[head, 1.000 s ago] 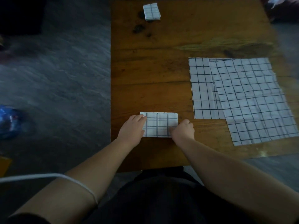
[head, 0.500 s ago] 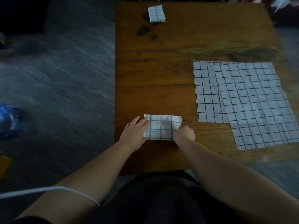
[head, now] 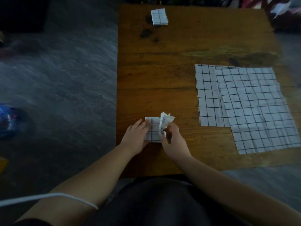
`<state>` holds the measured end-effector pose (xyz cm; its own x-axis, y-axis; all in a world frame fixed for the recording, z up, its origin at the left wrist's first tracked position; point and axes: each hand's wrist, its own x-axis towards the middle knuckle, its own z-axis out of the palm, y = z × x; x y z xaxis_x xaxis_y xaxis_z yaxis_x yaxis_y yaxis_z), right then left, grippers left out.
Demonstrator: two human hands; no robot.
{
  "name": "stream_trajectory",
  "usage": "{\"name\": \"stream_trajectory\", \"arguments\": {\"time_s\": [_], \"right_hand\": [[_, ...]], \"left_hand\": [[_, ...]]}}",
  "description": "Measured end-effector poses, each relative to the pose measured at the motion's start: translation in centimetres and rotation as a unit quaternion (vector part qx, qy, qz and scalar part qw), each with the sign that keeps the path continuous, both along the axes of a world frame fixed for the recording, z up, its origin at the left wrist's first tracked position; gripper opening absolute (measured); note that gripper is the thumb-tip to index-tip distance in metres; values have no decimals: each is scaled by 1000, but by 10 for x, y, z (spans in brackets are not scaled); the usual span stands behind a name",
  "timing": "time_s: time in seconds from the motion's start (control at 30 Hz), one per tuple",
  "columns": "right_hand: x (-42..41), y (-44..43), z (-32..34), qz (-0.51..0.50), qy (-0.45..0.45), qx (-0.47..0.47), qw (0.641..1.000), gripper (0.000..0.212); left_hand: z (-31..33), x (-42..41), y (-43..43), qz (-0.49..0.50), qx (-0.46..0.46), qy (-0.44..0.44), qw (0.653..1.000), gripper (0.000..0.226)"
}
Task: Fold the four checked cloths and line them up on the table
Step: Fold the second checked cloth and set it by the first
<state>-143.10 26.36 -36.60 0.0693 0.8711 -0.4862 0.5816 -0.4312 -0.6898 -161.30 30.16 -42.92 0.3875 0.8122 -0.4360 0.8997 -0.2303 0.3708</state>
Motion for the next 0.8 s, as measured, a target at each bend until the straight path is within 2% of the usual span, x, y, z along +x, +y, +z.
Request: {"name": "stream_trajectory", "arguments": {"time_s": [0.17,0.3,0.43,0.53,0.67,0.8], "right_hand": [[-8,-1,-5,192,-84,-21,977,52],[-11,1,-14,251,-120,-29,960,47],[-7,1,-16,187,-87,-36,978,37],[-1,2,-18,115,-99,-25,988,42],[0,12,-24,-18,-71,-81,994,41],[-10,25,-24,-142,-16,-139,980,48]], "left_hand": [[3,-12,-15,47,26,-46,997,67],[6,-25,-39,135,47,-74,987,57],[6,-23,-55,93,45,-72,992,52],[5,-14,-59,67,56,-50,995,52],[4,-8,-60,46,73,-38,996,48],[4,-8,-61,42,74,-15,996,49]]}}
